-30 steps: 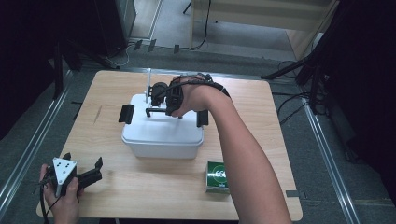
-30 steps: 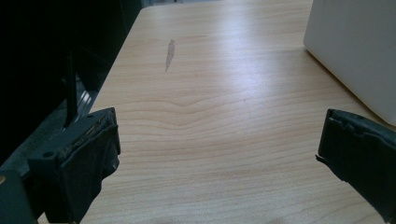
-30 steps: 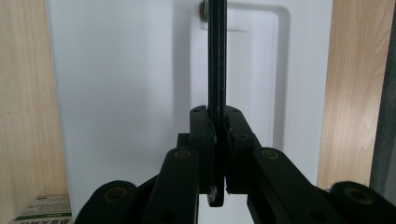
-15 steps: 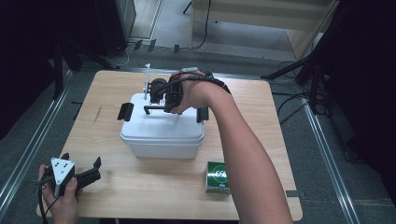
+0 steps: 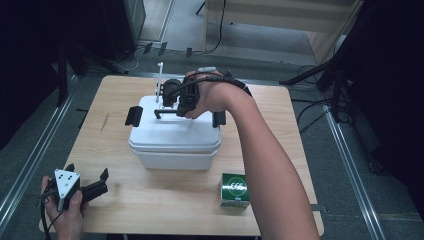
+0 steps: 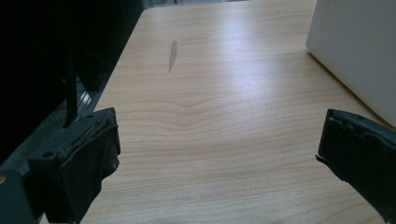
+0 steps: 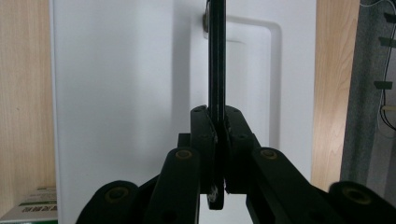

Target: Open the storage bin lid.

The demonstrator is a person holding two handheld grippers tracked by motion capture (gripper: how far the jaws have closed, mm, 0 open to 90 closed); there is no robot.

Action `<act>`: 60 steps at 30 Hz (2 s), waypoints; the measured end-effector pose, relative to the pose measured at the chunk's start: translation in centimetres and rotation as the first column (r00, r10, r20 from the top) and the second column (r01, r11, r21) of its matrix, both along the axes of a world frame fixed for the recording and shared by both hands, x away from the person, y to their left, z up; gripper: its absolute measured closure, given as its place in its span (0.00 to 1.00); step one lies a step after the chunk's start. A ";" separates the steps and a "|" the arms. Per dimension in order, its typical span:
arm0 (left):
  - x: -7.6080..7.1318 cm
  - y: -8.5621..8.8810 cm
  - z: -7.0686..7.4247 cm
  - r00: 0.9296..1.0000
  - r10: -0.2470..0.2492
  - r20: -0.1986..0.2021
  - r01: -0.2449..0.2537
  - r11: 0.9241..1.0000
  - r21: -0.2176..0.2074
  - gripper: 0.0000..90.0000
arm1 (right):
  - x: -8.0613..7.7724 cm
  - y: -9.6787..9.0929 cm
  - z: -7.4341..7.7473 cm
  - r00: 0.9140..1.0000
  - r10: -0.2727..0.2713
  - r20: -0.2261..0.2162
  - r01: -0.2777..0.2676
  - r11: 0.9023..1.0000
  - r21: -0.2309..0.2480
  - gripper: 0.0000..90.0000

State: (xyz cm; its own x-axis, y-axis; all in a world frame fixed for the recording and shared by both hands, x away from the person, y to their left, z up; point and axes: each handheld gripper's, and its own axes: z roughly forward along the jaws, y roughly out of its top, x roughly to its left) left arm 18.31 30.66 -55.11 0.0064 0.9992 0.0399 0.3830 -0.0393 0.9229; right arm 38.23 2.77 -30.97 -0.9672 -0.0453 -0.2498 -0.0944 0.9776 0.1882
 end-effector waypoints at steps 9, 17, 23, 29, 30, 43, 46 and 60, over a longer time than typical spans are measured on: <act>0.0 0.0 0.0 1.000 -0.002 0.004 0.002 1.000 -0.003 0.00 | 0.0 -0.9 0.7 1.000 0.004 0.013 -0.004 1.000 0.010 0.95; 0.0 0.0 0.0 1.000 -0.005 0.001 0.005 1.000 -0.003 0.00 | 0.0 -1.8 1.0 1.000 -0.009 0.016 0.009 1.000 0.008 0.95; 0.0 0.1 0.0 1.000 -0.007 -0.001 0.007 1.000 -0.003 0.00 | -0.1 -3.0 1.4 0.999 -0.022 0.023 0.022 1.000 0.002 0.95; 0.1 0.1 0.0 1.000 -0.011 -0.004 0.011 1.000 -0.001 0.00 | -0.1 -4.3 1.6 0.999 -0.027 0.026 0.027 1.000 0.003 0.95; 0.1 0.1 0.0 1.000 -0.011 -0.004 0.011 1.000 -0.001 0.00 | -0.1 -4.3 1.6 0.999 -0.027 0.026 0.027 1.000 0.003 0.95; 0.1 0.2 0.0 1.000 -0.022 -0.014 0.022 1.000 -0.013 0.00 | 0.0 -7.1 1.6 0.998 -0.057 0.028 0.057 0.998 0.012 0.95; 0.1 0.2 0.0 0.999 -0.031 -0.016 0.031 0.999 -0.015 0.00 | -0.1 -7.7 1.6 0.997 -0.067 0.025 0.067 0.998 0.014 0.95; 0.2 0.2 0.0 0.999 -0.031 -0.012 0.031 0.999 -0.012 0.00 | -0.1 -10.3 1.7 0.995 -0.093 0.028 0.093 0.996 0.018 0.95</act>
State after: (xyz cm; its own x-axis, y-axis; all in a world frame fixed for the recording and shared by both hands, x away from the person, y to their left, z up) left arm 18.46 30.81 -55.11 0.0380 0.9989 0.0280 0.3933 -0.0407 0.9185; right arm 38.11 -7.56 -29.29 -0.9594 0.0489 -0.2778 -0.0090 0.9790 0.2035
